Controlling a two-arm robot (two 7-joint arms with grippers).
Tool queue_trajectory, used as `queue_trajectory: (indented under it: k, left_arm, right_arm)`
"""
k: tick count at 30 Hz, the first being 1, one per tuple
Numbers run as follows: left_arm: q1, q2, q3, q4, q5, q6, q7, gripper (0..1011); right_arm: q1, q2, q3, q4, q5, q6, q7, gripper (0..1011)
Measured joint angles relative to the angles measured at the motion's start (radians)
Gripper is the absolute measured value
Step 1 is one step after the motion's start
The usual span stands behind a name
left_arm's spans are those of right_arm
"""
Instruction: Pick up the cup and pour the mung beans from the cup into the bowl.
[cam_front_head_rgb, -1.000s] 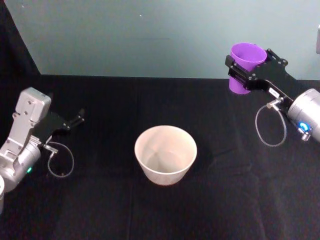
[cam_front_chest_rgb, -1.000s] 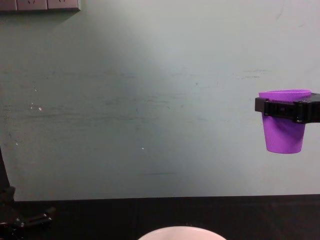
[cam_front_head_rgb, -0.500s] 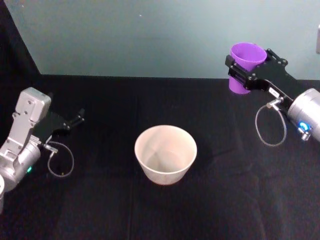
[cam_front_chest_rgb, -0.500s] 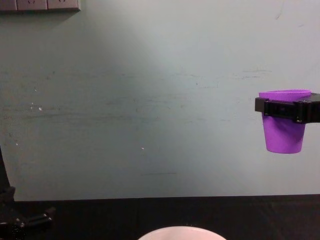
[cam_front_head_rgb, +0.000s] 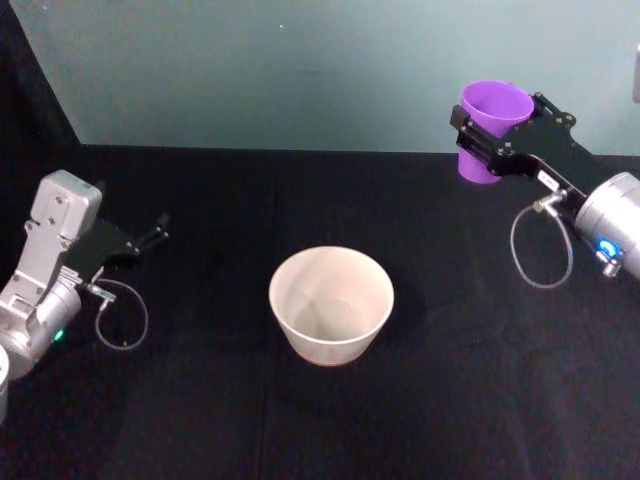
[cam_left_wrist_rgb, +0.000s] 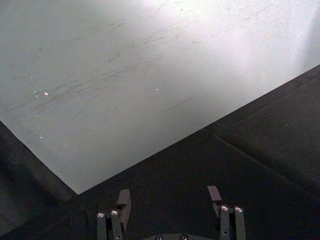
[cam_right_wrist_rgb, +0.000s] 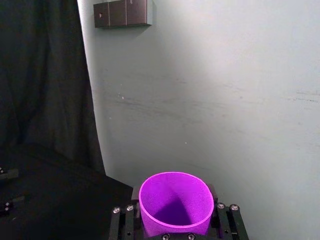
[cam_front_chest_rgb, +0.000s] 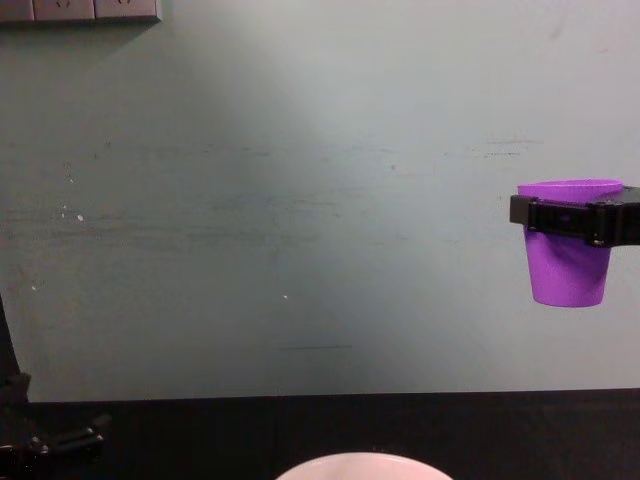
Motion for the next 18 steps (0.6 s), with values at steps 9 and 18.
queue_trajectory:
  k: [9, 18]
  left_arm:
    - [0.0, 0.0, 0.0, 0.0, 0.0, 0.0, 0.0, 1000]
    - [0.0, 0.0, 0.0, 0.0, 0.0, 0.0, 0.0, 1000]
  right_arm:
    - [0.0, 0.0, 0.0, 0.0, 0.0, 0.0, 0.0, 749]
    - [0.0, 0.0, 0.0, 0.0, 0.0, 0.0, 0.0, 749]
